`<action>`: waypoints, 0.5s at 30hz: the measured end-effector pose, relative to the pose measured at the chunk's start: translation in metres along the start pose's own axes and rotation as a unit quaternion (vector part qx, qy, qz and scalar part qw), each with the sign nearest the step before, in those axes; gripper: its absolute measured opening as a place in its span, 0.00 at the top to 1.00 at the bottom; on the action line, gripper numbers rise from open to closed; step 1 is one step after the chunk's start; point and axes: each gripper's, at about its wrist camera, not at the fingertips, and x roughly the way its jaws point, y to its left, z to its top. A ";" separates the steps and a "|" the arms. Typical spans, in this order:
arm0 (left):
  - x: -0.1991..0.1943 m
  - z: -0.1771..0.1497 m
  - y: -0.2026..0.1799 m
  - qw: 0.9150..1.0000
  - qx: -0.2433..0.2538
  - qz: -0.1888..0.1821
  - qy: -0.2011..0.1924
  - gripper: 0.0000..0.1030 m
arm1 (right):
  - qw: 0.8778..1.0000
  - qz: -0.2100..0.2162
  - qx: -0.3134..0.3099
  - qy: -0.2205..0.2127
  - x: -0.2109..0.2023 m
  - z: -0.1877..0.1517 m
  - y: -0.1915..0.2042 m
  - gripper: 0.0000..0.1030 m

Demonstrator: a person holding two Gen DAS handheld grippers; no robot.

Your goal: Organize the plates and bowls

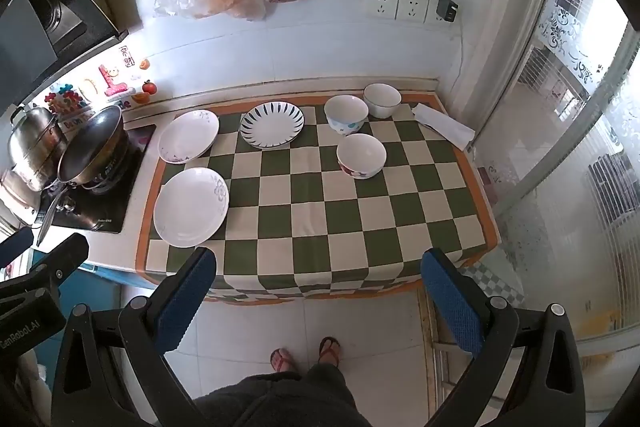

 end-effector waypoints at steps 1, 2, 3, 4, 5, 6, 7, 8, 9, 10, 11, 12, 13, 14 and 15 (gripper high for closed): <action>0.000 0.000 0.000 1.000 0.001 0.001 0.000 0.00 | 1.000 0.000 0.000 0.000 0.000 0.000 0.000 0.00; 0.000 0.000 0.000 1.000 0.000 0.000 0.000 0.00 | 1.000 0.000 0.000 -0.001 0.002 0.002 -0.001 0.00; 0.000 0.000 0.000 1.000 0.000 -0.001 0.000 0.00 | 1.000 0.000 0.000 0.000 0.002 0.002 0.000 0.00; 0.000 0.000 0.000 1.000 0.000 -0.001 0.000 0.00 | 1.000 0.000 0.000 0.000 0.002 0.002 0.000 0.00; 0.000 0.000 0.000 1.000 0.000 0.000 0.000 0.00 | 1.000 0.000 -0.001 0.000 0.002 0.002 0.000 0.00; 0.000 0.000 0.000 1.000 0.000 0.000 -0.001 0.00 | 1.000 0.000 0.000 -0.001 0.002 0.002 0.000 0.00; -0.001 0.000 -0.001 1.000 0.000 -0.001 -0.001 0.00 | 1.000 0.000 0.000 -0.001 0.002 0.001 0.000 0.00; 0.000 0.002 -0.001 1.000 -0.001 -0.001 -0.001 0.00 | 1.000 0.000 0.000 -0.001 0.002 0.002 0.001 0.00; 0.000 0.003 -0.001 1.000 -0.001 -0.001 -0.001 0.00 | 1.000 0.000 0.000 -0.001 0.002 0.002 0.001 0.00; 0.000 0.002 -0.001 1.000 0.000 -0.002 -0.001 0.00 | 1.000 -0.001 0.000 -0.001 0.002 0.002 0.001 0.00; 0.000 0.002 -0.001 1.000 0.000 -0.002 -0.001 0.00 | 1.000 0.000 0.001 -0.001 0.003 0.002 0.001 0.00; 0.000 0.002 -0.001 1.000 0.000 0.000 -0.002 0.00 | 1.000 0.000 0.001 -0.001 0.003 0.002 0.001 0.00; -0.001 0.002 -0.001 1.000 -0.001 -0.002 -0.002 0.00 | 1.000 0.000 0.001 -0.001 0.003 0.002 0.001 0.00; -0.001 0.002 -0.001 1.000 -0.001 -0.002 -0.001 0.00 | 1.000 0.002 0.001 0.000 0.005 0.002 -0.002 0.00; -0.001 0.002 -0.001 1.000 -0.001 -0.001 -0.001 0.00 | 1.000 0.002 0.001 0.001 0.005 0.003 -0.002 0.00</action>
